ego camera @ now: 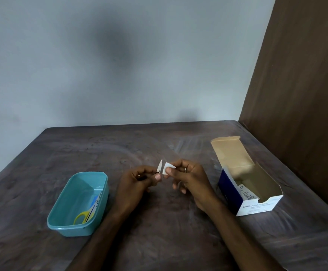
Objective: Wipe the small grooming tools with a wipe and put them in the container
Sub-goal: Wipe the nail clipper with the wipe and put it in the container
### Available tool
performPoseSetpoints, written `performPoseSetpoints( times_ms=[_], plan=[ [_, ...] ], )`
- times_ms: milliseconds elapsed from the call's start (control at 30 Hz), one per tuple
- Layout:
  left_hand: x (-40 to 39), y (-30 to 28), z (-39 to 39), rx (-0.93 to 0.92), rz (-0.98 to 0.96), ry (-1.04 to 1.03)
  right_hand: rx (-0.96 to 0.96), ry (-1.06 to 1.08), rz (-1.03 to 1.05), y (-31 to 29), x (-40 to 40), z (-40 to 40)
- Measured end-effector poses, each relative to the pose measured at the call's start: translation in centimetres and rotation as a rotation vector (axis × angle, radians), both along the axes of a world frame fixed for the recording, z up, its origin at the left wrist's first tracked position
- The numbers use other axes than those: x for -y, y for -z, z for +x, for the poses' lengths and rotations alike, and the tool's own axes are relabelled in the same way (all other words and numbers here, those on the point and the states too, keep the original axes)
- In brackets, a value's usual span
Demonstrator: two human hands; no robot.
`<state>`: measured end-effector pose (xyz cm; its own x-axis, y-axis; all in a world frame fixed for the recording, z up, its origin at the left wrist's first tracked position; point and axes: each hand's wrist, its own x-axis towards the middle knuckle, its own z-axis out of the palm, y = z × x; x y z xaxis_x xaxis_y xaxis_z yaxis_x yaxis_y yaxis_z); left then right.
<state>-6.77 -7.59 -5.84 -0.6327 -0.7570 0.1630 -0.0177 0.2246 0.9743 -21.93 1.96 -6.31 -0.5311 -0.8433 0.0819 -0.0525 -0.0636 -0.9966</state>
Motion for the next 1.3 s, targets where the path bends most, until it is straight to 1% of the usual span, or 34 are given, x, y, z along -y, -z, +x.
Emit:
performPoseSetpoints(
  times_ms=[167, 233, 400, 600, 767, 1000, 1300],
  plan=[
    [-0.26, -0.07, 0.07, 0.006, -0.065, 0.101, 0.02, -0.02, -0.001, 0.18, 0.32, 0.47],
    [-0.36, -0.19, 0.08, 0.016, -0.087, 0.103, 0.024, -0.013, 0.01, 0.1, 0.28, 0.42],
    [-0.34, -0.24, 0.1, 0.026, -0.104, 0.084, -0.048, -0.065, 0.034, -0.02, 0.05, 0.48],
    [-0.43, -0.26, 0.09, 0.004, -0.075, 0.081, -0.098, -0.048, 0.039, -0.33, -0.08, 0.77],
    [-0.35, -0.22, 0.03, -0.002, -0.048, 0.075, -0.086, -0.056, 0.041, -0.28, -0.09, 0.76],
    [-0.37, -0.39, 0.12, 0.005, -0.06, 0.071, -0.054, -0.058, 0.028, -0.55, -0.18, 0.97],
    [-0.33, -0.38, 0.17, 0.009, -0.041, 0.053, -0.063, -0.036, 0.054, -0.44, -0.13, 0.94]
  ],
)
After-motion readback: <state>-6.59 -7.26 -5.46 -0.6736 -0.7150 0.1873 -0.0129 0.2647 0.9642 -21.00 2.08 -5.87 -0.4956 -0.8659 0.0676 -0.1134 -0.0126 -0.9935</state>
